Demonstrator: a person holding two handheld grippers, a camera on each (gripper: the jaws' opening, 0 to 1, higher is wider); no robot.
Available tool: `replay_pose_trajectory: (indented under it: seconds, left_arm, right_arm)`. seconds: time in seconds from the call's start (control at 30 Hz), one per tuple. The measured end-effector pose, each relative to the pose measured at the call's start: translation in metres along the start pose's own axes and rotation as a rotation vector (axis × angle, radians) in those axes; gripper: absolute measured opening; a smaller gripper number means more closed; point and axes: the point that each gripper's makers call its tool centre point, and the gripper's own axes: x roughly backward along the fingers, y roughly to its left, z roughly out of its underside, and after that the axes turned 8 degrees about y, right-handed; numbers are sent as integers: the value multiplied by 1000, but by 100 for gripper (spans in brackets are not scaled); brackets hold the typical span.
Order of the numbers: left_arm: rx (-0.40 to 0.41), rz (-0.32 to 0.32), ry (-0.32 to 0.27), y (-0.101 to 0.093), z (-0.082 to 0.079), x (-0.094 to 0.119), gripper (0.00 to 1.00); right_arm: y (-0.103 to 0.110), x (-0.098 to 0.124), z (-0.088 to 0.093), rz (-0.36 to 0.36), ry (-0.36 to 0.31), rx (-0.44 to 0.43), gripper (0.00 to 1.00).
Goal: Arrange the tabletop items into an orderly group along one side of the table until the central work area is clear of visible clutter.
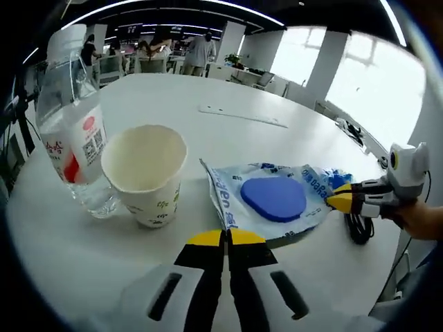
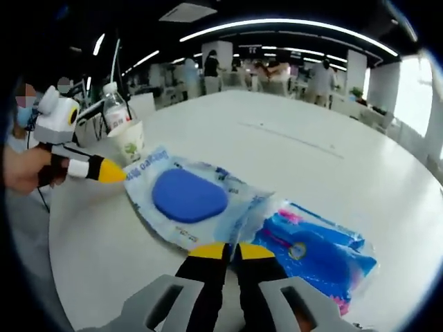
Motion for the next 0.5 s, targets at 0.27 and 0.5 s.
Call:
replay_pose_trajectory:
  seconds: [0.27,0.5]
  left_arm:
    - [18,6,1,-1,0,-2,0]
    - [23,9,-1,0,3,-3,0]
  right_arm:
    - [-13,9,3,77,6,-18,27]
    - [2,8,9,69,13,-90,7]
